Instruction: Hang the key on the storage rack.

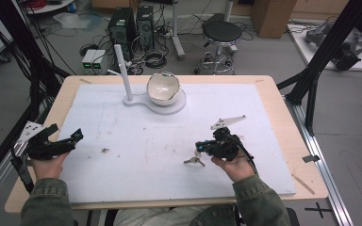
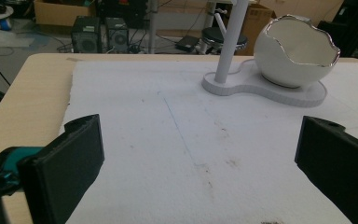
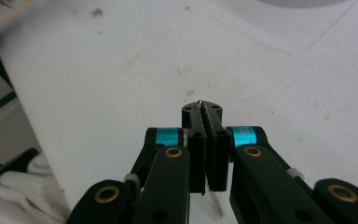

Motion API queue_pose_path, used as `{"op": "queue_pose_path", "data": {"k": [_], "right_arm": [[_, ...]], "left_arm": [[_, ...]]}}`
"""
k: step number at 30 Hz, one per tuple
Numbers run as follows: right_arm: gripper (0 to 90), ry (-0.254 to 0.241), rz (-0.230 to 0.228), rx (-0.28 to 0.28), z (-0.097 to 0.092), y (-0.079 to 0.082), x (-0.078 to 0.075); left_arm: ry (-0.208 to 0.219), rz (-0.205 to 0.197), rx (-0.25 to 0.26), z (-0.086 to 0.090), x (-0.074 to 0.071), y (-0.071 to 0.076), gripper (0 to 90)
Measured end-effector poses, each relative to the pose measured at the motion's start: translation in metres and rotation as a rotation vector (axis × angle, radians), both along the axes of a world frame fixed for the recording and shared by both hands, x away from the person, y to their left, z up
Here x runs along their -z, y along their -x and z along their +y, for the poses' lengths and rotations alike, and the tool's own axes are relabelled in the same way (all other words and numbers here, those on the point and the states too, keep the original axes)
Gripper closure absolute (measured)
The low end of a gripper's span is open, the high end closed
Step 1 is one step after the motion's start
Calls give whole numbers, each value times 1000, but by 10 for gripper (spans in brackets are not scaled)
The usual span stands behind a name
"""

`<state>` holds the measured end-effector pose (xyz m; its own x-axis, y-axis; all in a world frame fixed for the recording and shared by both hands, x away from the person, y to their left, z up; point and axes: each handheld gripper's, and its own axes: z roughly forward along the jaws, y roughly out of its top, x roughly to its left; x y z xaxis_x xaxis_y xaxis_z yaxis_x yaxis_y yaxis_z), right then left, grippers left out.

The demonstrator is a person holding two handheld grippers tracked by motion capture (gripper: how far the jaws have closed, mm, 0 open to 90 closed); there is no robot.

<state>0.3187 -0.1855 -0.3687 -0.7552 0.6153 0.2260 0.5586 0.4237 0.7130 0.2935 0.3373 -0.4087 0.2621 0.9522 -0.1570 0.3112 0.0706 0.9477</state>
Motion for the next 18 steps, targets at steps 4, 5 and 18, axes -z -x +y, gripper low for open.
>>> {"op": "queue_pose_path", "data": {"k": [4,5,18], "right_arm": [[891,-45,-25,1,-3,1,-10],[891,-56,-29,-1,-3,1,-11],[891,-101,-43,-31,-1,-6,-33]], "left_arm": [[-1,2,1,0,0,0,17],[-1,2,1,0,0,0,17],[3,2,-1,0,1,0,17]]}}
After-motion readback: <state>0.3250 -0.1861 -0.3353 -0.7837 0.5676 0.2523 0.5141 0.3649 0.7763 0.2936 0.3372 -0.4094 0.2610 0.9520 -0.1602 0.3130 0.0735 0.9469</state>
